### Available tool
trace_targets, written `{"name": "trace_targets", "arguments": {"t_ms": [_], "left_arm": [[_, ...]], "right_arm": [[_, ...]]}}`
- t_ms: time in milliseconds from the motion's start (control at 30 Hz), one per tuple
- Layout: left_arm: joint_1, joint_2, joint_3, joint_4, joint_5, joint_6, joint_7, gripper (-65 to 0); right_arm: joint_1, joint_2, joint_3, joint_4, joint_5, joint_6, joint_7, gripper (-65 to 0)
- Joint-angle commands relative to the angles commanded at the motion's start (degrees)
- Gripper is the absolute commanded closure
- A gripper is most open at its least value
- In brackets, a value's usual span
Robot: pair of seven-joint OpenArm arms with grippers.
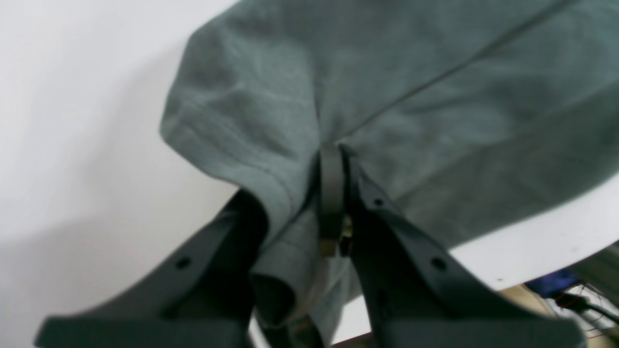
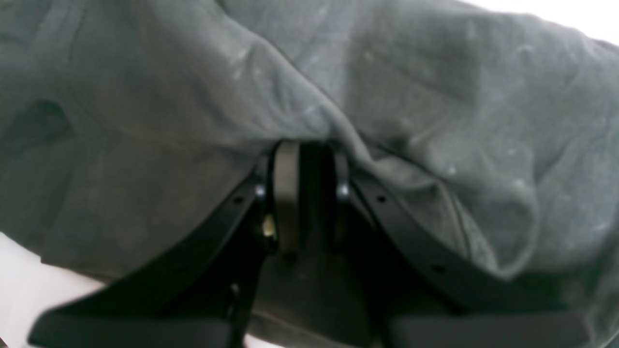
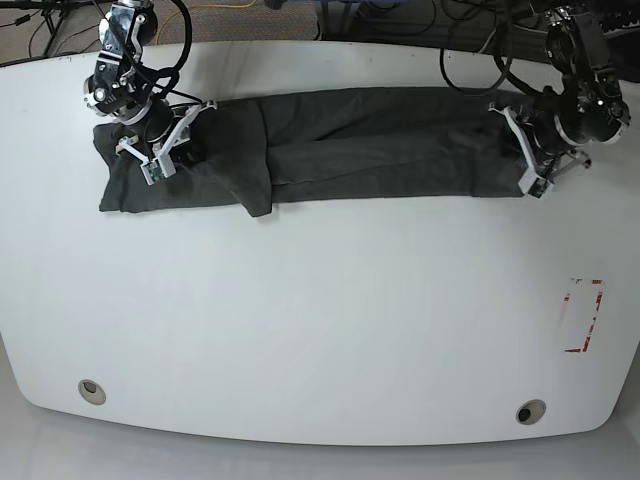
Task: Layout the t-shirt on the table in an organized manner, then fold the t-shirt properly
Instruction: 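Release the left gripper and move it inward along the folded shirt, then grasp the folded shirt middle with the left gripper and drag it toward the right gripper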
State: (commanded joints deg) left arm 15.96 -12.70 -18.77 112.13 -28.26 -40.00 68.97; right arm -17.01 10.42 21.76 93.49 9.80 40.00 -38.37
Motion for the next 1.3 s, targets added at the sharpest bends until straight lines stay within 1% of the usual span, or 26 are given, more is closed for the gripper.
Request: {"name": "trace_targets", "arguments": {"t_ms": [67,167,267,300,367,700,900,1100,1300], "left_arm": [[0.2,0.0,1.8,0.8,0.0,0.0,0.0,-4.2],[-0.2,0.0,7.8,1.4,0.0,0.0,0.0,-4.2],[-1.8,0.1,12.3,1.5,0.0,0.0,0.0,-4.2],[-2.2,0.3,13.8,1.4,0.0,0.0,0.0,-4.2],[-3.3,1.7,15.7,1.2,0.1,0.0,0.0,-4.2],[-8.2,8.8,18.8,0.3,0.4,0.0,0.1,-4.3],[-9.9,12.2,22.9,-0.4,0.4,0.0,1.9,-4.3],[-10.1,13.1,26.1,-1.0,0.4,0.0,1.9,-4.3],[-11.4,14.9,26.5,-1.0,0.4,0.0,1.8,-4.3]], "right_arm": [[0.0,0.0,0.0,0.0,0.0,0.00,0.0,-8.9],[-0.1,-0.3,0.0,0.0,0.0,0.00,-0.1,-8.9],[-0.1,-1.0,0.0,0.1,-0.1,0.00,-0.1,-8.9],[-0.1,-1.1,0.0,0.1,-0.1,0.00,-0.1,-8.9],[-0.1,-1.1,0.0,0.1,-0.1,0.00,-0.1,-8.9],[-0.1,-1.5,0.0,1.2,-0.1,0.00,-0.2,-8.9],[-0.2,-1.5,0.0,1.2,-0.1,0.00,-0.2,-8.9],[-0.2,-1.5,0.0,1.2,-0.1,0.00,-0.2,-8.9],[-0.3,-1.5,0.0,1.2,-0.1,0.00,-0.2,-8.9]]}}
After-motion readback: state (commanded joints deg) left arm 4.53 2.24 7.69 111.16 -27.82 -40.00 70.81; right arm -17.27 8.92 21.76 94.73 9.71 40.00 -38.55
